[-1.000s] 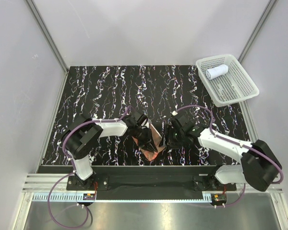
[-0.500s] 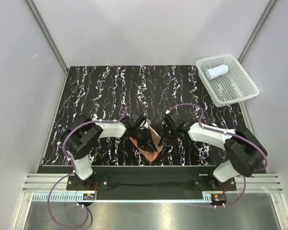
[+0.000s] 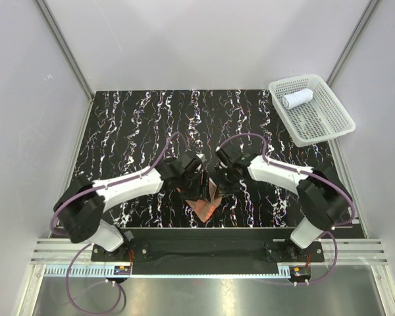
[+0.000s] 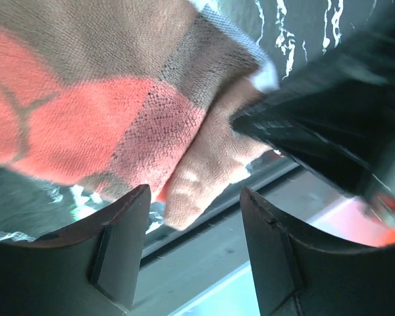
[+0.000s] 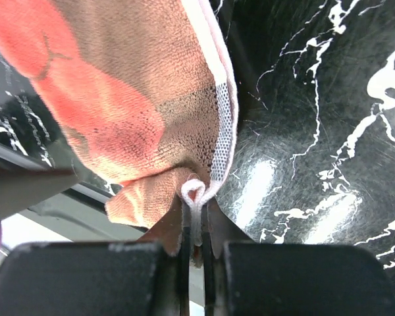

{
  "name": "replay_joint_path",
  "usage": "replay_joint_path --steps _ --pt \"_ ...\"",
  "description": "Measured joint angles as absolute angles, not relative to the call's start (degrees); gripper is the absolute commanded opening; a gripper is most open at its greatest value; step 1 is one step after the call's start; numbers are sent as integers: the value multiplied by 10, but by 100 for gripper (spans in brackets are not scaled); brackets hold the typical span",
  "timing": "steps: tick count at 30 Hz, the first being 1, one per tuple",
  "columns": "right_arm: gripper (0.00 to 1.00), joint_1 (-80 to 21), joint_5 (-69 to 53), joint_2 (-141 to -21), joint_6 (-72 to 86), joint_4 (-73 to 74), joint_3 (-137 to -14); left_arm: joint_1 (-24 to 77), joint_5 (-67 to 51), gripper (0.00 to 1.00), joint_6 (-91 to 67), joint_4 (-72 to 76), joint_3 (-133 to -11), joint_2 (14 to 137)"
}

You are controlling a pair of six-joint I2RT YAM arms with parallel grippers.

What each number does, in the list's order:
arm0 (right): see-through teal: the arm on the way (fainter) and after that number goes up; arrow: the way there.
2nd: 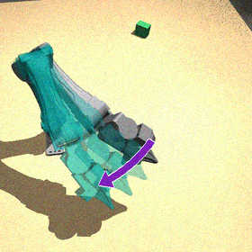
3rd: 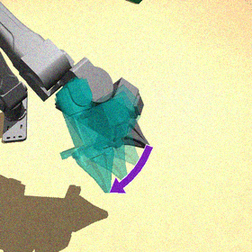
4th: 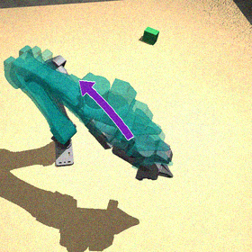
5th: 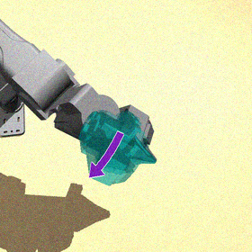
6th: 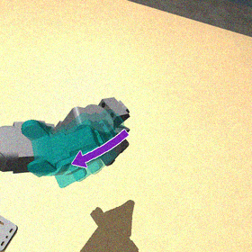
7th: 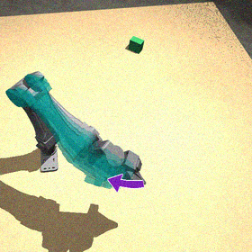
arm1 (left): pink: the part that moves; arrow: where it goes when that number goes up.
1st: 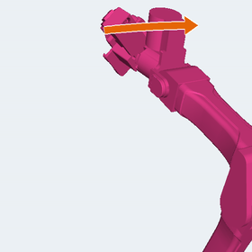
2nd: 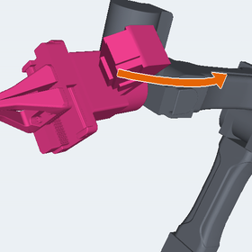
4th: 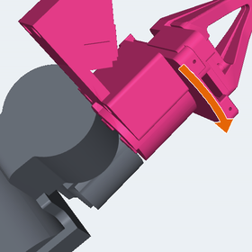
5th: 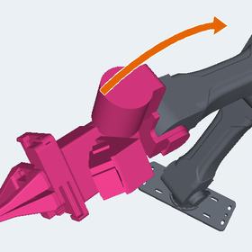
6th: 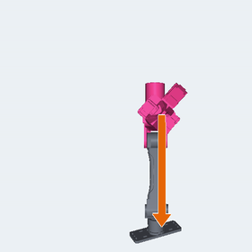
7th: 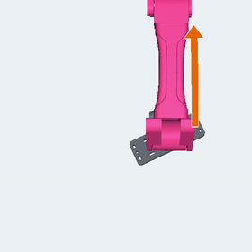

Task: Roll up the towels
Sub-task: Roll the towel

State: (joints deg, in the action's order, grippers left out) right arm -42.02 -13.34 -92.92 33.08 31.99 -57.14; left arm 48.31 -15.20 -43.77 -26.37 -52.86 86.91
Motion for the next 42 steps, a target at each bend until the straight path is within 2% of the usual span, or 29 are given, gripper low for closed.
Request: replay_joint_path --steps 9,15,25,35,39,42 --pt "0 -417 -161 -978 309 359 -609 656 145 61 -372 -311 -538 743" --pt "0 -402 -183 -987 308 363 -614 770 277 61 -348 -297 -535 765" --pt "0 -386 -211 -987 307 362 -614 822 350 59 -340 -298 -547 934" --pt "0 -350 -253 -987 297 358 -608 840 378 57 -356 -298 -547 959" --pt "0 -347 -268 -987 293 354 -607 848 384 49 -361 -298 -546 969" --pt "0 -346 -281 -987 293 349 -606 852 389 37 -362 -298 -546 980"
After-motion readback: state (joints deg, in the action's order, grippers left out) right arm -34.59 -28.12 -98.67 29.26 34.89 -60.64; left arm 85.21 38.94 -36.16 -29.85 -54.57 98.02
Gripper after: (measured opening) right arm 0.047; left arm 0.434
